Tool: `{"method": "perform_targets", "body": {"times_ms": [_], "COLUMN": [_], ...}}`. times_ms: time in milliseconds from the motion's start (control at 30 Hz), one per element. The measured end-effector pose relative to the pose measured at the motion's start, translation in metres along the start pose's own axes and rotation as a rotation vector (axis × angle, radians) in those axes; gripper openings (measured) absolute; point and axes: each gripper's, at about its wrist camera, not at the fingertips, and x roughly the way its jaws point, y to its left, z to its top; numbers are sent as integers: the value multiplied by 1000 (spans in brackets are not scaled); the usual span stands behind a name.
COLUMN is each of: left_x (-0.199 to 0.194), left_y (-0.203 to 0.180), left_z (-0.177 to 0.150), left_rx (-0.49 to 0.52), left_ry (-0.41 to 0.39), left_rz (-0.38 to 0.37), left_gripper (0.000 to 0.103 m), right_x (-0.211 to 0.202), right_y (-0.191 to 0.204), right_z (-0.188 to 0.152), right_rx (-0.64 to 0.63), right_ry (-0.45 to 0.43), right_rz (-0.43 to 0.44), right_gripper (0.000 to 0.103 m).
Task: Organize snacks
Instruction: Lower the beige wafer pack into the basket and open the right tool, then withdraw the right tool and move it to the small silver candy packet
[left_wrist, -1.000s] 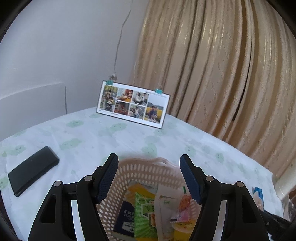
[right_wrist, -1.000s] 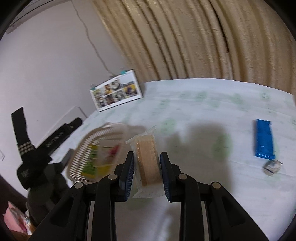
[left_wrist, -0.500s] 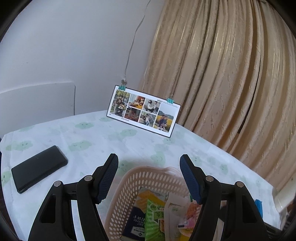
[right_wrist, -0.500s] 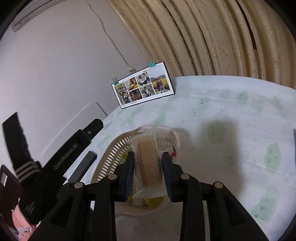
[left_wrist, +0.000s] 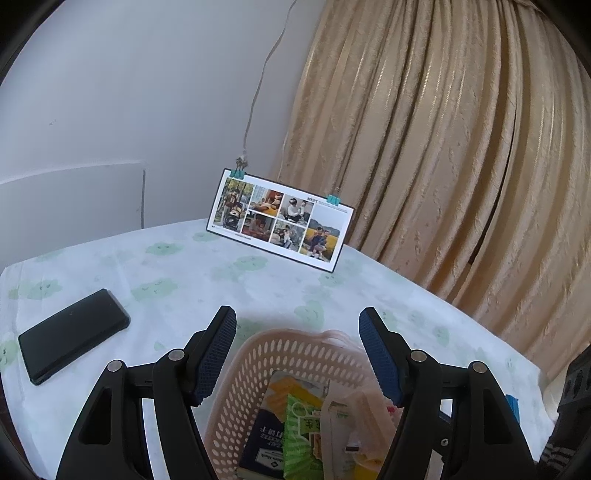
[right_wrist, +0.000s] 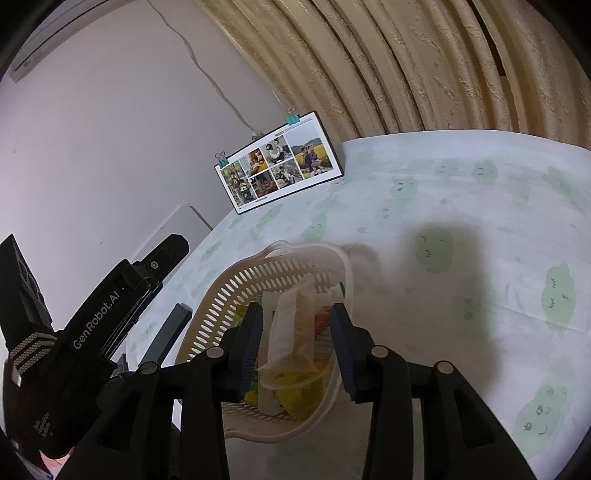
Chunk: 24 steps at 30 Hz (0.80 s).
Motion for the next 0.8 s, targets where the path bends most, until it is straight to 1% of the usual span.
{"method": "perform_targets", "body": {"times_ms": [167,467,733,800], "left_x": [-1,-1,-1,-1], "left_y": [-3,-16,-21,-23], "left_z": [-1,-7,-10,-11], "left_rx": [9,60,81,85], "left_ry": [2,4,9,12], "left_rz": [-7,-28,-33,-34], "left_gripper": [70,70,70,70], "right_x": [-1,-9,-29,-36], "right_y": [-5,-19,-53,-61], "right_z": [1,1,-2,-3], "right_rx": [9,13,50,53], "right_ry": [-1,-2,-25,-34], "right_rz": [-23,-110,-224,-271], "right_gripper": [37,37,37,37]}}
